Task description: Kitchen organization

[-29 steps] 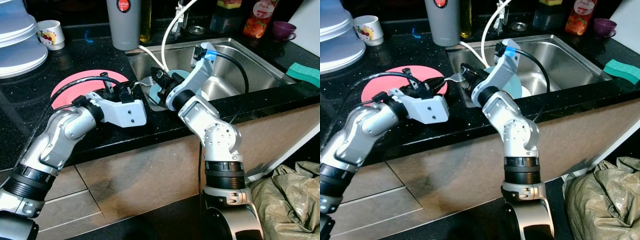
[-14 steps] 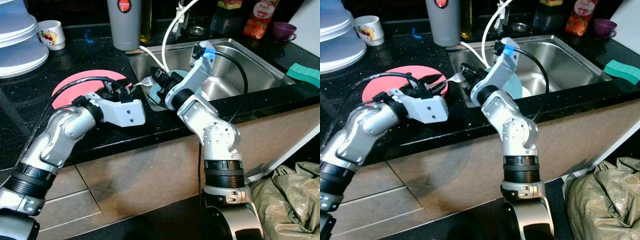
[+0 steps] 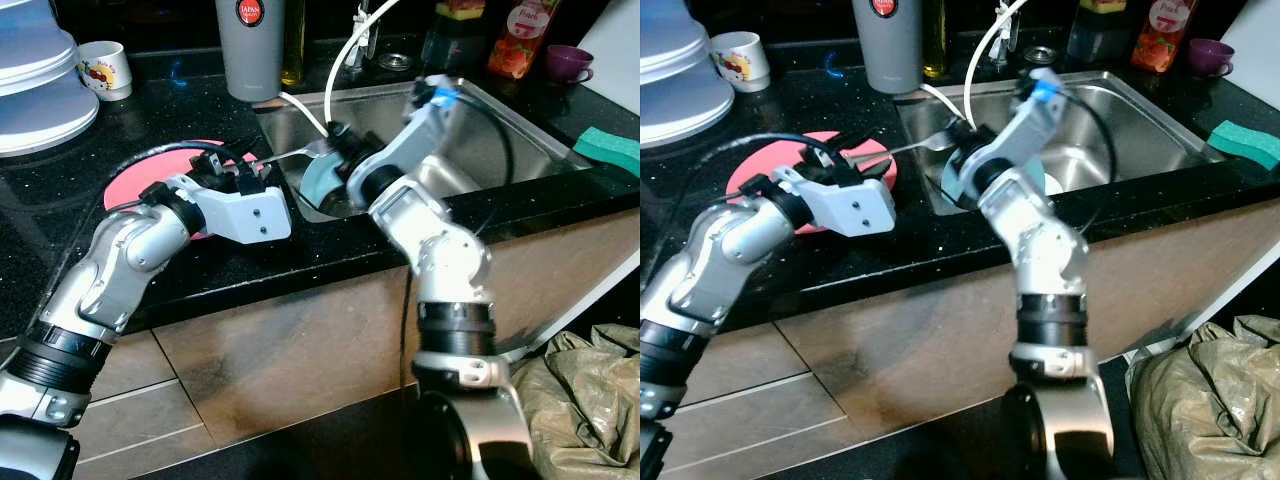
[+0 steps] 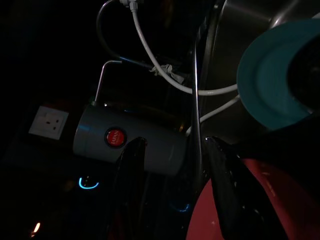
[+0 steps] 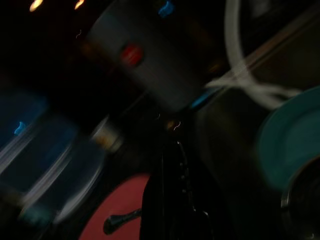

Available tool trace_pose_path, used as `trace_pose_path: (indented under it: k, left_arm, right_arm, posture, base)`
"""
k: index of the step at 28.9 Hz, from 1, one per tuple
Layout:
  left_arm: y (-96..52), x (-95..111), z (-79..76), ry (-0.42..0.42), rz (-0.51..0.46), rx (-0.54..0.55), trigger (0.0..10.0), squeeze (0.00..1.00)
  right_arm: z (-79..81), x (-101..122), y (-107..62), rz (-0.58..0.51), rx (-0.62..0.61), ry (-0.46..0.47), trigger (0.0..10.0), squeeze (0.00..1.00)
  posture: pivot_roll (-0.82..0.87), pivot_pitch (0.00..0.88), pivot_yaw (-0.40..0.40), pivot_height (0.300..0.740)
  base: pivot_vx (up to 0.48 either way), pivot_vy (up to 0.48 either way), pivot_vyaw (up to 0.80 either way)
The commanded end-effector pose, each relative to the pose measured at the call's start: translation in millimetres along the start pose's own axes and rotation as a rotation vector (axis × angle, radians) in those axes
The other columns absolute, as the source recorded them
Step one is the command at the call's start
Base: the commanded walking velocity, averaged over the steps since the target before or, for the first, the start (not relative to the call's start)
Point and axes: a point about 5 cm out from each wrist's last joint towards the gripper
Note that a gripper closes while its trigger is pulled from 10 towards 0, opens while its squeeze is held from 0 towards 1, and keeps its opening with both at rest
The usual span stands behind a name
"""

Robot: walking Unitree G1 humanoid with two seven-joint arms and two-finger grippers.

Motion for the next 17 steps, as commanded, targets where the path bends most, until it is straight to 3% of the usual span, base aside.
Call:
trace_pose_path:
  k: [1, 4, 7, 8, 9, 10, 12, 14, 15, 16, 17]
  left_arm:
    - [-5.6, -3.7, 1.9, 0.025, 0.022, -0.01, 10.0, 0.0]
    - [-8.0, -4.3, 1.3, 0.025, 0.03, -0.02, 10.0, 0.0]
    - [-10.9, -5.0, -1.0, 0.015, 0.04, -0.032, 10.0, 0.0]
    - [-10.9, -5.0, -1.0, 0.015, 0.04, -0.032, 10.0, 0.0]
    - [-11.3, -6.1, -2.0, -0.022, 0.053, -0.026, 10.0, 0.0]
    - [-10.6, -8.5, -3.6, -0.115, 0.082, -0.007, 10.0, 0.0]
    - [-10.0, -9.2, -4.1, -0.149, 0.091, 0.0, 10.0, 0.0]
    - [-0.6, -10.0, 0.3, -0.345, 0.107, 0.073, 10.0, 0.0]
    - [-0.6, -10.0, 0.3, -0.345, 0.107, 0.073, 10.0, 0.0]
    - [7.3, -10.7, 3.7, -0.426, 0.107, 0.108, 10.0, 0.0]
    - [7.3, -10.7, 3.7, -0.426, 0.107, 0.108, 10.0, 0.0]
  right_arm:
    - [-16.1, 31.9, 1.7, -0.147, -0.083, 0.072, 0.0, 0.0]
    - [-26.0, 53.1, 0.3, -0.237, -0.131, 0.058, 0.0, 0.0]
    - [-27.8, 66.5, -2.2, -0.307, -0.161, -0.119, 0.0, 0.0]
    - [-27.8, 66.5, -2.2, -0.307, -0.161, -0.119, 0.0, 0.0]
    - [-26.1, 66.1, -1.9, -0.316, -0.164, -0.215, 0.0, 0.0]
    - [-23.8, 60.0, 0.0, -0.308, -0.158, -0.339, 0.0, 0.0]
    - [-23.5, 57.3, 0.6, -0.301, -0.156, -0.367, 0.0, 0.0]
    - [-21.9, 42.0, 4.5, -0.269, -0.147, -0.474, 0.0, 0.0]
    - [-21.9, 42.0, 4.5, -0.269, -0.147, -0.474, 0.0, 0.0]
    - [-19.9, 32.5, 6.9, -0.254, -0.134, -0.539, 0.0, 0.0]
    - [-19.9, 32.5, 6.9, -0.254, -0.134, -0.539, 0.0, 0.0]
  posture:
    - [0.06, 0.141, -0.03, 0.74]
    - [0.07, 0.14, -0.029, 0.74]
    - [0.06, 0.136, -0.027, 0.74]
    - [0.06, 0.136, -0.027, 0.74]
    - [0.06, 0.137, -0.026, 0.74]
    - [0.06, 0.138, -0.023, 0.74]
    - [0.06, 0.138, -0.023, 0.74]
    - [0.06, 0.143, -0.021, 0.74]
    - [0.06, 0.143, -0.021, 0.74]
    - [0.06, 0.147, -0.019, 0.74]
    - [0.06, 0.147, -0.019, 0.74]
  base:
    - [0.0, 0.0, 0.0]
    - [0.0, 0.0, 0.0]
    - [0.0, 0.0, 0.0]
    - [0.0, 0.0, 0.0]
    - [0.0, 0.0, 0.0]
    - [0.0, 0.0, 0.0]
    - [0.0, 0.0, 0.0]
    - [0.0, 0.0, 0.0]
    - [0.0, 0.0, 0.0]
    - [0.0, 0.0, 0.0]
    - [0.0, 0.0, 0.0]
Point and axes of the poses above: a point about 5 cm out from each wrist's last joint towards the gripper, its own y axis pointing out of the wrist towards the gripper, its own x axis along the axis of the wrist's last joint, z = x × y, and after that the axes turned 11 degrees about y, right-handed
